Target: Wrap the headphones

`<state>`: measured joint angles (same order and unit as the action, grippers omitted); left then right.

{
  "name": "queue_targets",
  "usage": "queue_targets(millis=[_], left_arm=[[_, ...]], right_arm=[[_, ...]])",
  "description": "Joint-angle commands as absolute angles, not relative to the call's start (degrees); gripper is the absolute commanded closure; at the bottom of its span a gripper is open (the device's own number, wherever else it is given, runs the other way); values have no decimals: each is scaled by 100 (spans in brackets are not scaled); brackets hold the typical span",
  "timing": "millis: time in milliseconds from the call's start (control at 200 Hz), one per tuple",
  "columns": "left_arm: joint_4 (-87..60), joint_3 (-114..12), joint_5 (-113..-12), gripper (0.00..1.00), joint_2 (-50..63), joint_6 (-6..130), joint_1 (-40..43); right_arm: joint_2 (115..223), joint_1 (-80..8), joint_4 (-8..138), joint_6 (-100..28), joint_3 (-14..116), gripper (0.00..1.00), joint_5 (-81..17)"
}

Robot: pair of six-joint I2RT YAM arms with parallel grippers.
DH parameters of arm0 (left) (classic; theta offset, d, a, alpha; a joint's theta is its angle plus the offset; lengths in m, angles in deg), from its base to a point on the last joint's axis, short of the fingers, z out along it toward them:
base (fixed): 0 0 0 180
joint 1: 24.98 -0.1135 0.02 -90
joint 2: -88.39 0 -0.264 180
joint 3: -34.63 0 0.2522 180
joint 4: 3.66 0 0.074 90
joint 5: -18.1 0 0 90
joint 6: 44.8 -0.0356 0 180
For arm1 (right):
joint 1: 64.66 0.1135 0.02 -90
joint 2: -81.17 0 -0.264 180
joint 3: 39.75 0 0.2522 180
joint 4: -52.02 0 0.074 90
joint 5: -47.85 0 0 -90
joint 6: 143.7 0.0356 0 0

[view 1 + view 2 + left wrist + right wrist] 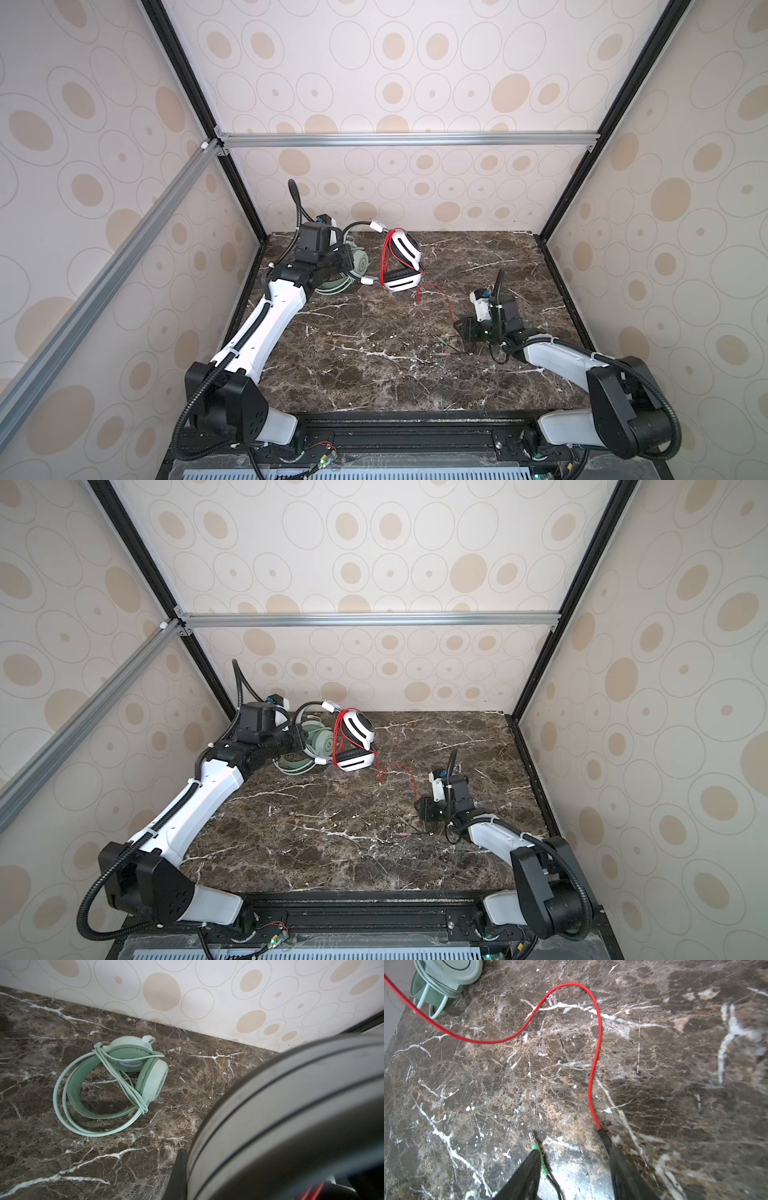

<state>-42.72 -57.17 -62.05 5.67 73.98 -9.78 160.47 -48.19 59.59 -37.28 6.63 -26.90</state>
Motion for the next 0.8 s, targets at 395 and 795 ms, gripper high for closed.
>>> queue_targets(millis=[395, 795], left_arm=[[-4113, -6084, -6085, 100, 739, 7509, -980], [-3586, -5706, -5741, 100, 830, 7587, -981]], right_arm=[[16146, -4831, 5118, -3880, 376, 44, -2626], [16172, -4831, 5896, -3387, 1107, 44, -2915]])
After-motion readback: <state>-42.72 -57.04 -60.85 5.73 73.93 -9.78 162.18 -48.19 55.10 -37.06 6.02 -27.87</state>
